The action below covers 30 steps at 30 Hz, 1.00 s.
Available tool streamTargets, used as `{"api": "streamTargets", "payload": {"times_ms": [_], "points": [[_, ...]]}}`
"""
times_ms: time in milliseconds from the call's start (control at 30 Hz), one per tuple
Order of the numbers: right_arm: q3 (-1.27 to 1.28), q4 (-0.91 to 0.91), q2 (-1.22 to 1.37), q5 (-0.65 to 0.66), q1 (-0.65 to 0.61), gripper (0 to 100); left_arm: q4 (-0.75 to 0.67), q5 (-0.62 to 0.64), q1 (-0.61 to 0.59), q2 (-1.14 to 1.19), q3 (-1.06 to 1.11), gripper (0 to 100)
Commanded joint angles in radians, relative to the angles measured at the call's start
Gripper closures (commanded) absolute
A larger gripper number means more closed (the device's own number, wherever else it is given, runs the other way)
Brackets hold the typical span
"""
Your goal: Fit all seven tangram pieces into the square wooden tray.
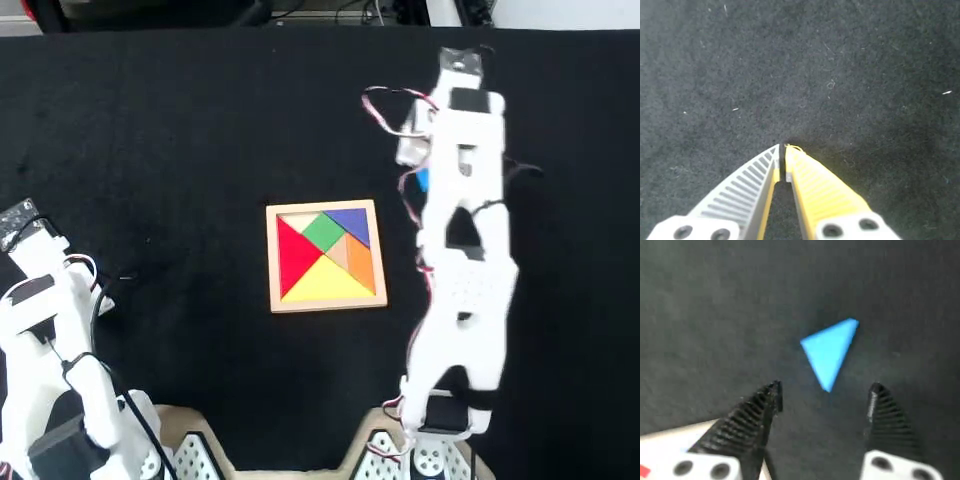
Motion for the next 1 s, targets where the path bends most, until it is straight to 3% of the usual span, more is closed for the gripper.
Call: {"api": "streamTargets", "payload": {"times_ms": [0,133,367,967], "points": [[-0.231,0.020,0.081,-0.086,-0.023,71.4,-0.012,0.005,0.012,-0.032,-0.002,97],[-0.389,0.054,0.211,-0.144,0.018,71.4,-0.012,0.005,0.012,-0.032,-0.002,97],[-0.618,0.161,0.341,-0.094,0.026,71.5,-0.012,0.005,0.012,-0.034,-0.002,97],[-0.634,0.133,0.456,-0.094,0.028,71.7,-0.012,0.005,0.012,-0.032,-0.002,97]]}}
